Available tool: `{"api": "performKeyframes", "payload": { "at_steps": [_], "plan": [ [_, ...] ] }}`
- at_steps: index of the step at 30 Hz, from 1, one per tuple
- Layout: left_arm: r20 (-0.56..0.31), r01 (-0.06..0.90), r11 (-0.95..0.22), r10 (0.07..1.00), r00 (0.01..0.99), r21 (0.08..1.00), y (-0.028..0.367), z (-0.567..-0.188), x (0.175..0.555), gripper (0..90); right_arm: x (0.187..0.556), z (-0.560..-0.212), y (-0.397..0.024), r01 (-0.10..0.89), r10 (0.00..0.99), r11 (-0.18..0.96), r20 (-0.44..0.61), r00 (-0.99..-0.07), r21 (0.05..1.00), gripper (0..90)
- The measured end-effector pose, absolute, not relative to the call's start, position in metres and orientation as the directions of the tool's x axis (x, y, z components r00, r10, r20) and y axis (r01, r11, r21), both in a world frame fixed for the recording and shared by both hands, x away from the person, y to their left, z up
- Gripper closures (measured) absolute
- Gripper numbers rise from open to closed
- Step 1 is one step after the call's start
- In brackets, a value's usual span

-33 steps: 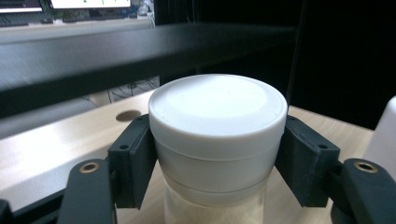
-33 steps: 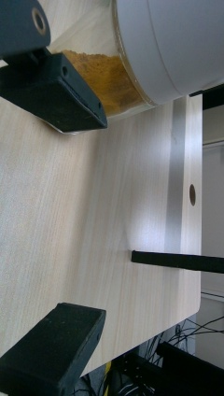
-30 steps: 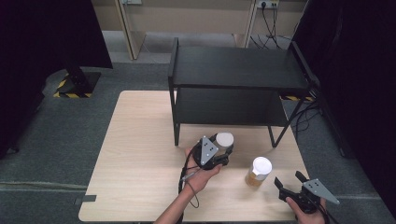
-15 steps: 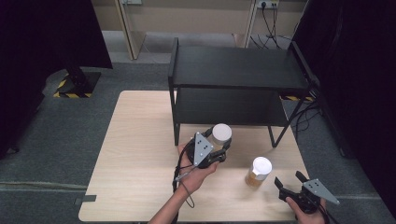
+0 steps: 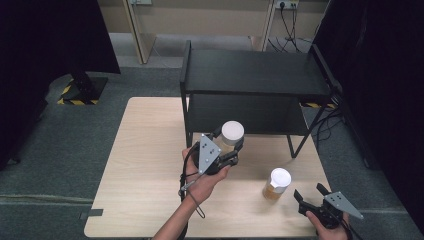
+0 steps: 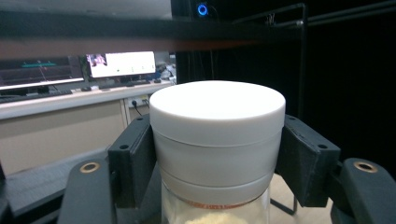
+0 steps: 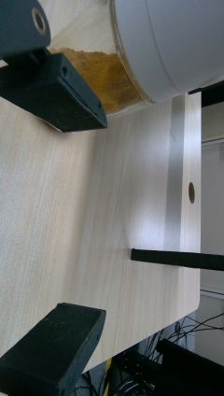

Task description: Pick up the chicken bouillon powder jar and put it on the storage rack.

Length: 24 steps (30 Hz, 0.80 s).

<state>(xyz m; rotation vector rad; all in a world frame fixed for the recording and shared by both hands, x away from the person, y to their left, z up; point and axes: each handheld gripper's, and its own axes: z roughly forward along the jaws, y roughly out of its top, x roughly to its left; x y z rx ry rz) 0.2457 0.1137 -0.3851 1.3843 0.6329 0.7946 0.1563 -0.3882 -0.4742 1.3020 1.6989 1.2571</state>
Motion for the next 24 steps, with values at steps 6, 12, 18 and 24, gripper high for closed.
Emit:
{"api": "performKeyframes", "payload": {
  "at_steps": [6,12,18,24],
  "plan": [
    [0.055,-0.144,0.035,0.815,0.577,0.989,0.119,-0.374,0.246,33.9,0.156,-0.474,-0.388,0.333,0.953,0.048,0.057,-0.297,0.942,8.4],
    [0.061,-0.167,0.042,0.823,0.564,0.985,0.125,-0.361,0.248,33.9,0.156,-0.474,-0.388,0.333,0.954,0.049,0.055,-0.296,0.942,8.4],
    [0.062,-0.183,0.048,0.831,0.552,0.982,0.128,-0.349,0.249,33.9,0.156,-0.474,-0.388,0.333,0.954,0.046,0.057,-0.295,0.942,8.4],
    [0.066,-0.199,0.051,0.84,0.538,0.979,0.131,-0.337,0.25,33.9,0.156,-0.474,-0.388,0.332,0.954,0.044,0.059,-0.293,0.942,8.4]
  ]
}}
